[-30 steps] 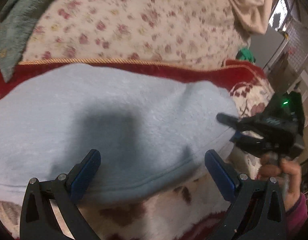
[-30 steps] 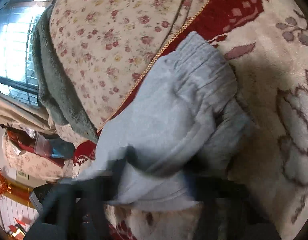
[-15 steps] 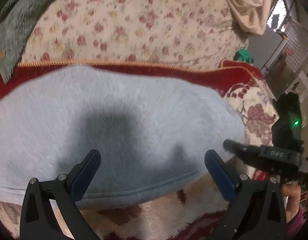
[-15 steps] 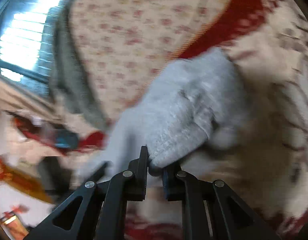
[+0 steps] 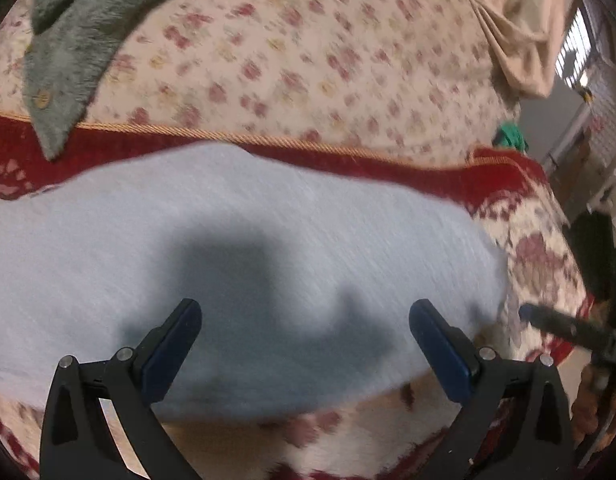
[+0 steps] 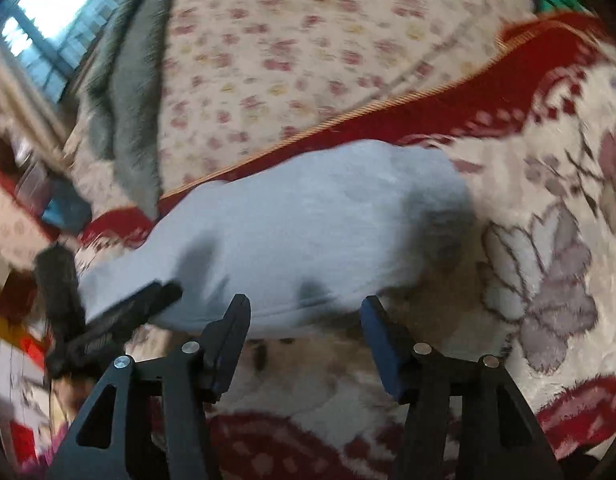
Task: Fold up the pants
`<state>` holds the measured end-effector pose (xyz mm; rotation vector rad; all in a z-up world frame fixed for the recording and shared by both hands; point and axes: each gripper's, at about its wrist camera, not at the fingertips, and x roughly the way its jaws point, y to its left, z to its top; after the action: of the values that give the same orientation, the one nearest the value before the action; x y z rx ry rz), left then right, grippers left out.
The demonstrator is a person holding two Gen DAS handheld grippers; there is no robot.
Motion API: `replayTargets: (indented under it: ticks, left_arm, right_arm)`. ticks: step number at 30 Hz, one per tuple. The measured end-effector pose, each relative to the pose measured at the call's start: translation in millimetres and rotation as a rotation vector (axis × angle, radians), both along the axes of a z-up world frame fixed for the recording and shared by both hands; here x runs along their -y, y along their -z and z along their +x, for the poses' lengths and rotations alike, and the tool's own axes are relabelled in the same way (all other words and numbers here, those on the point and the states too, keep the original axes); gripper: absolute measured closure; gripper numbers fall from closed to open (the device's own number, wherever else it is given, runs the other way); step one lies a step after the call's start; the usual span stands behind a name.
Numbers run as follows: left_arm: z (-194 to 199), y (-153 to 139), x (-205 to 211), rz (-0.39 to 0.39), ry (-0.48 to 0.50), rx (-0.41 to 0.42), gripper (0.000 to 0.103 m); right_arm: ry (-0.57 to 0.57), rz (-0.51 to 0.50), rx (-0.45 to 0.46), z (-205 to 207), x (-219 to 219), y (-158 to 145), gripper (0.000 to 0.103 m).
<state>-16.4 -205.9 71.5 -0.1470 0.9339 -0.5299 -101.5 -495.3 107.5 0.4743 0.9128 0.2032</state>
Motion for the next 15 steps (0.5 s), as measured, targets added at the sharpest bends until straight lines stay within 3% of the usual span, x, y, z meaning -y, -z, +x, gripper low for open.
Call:
replayTargets:
  ticks: [5,10,15]
  left_arm:
    - [52,-6,-36,-0.049,-0.056,-0.05,0.0]
    - [108,-3,-48,0.005,-0.094,-0.06,0.0]
    - [155,1,-34,0.079,-0.092,-0.066,0.0]
  right_arm:
    - [-0.099,-0.059,0.075,45,-43,-14,0.038]
    - [-0.207,-0.202,0.088,119,-99,-1,0.036]
    - [-0.311,-0.377,0.11,178,-137,19,0.034]
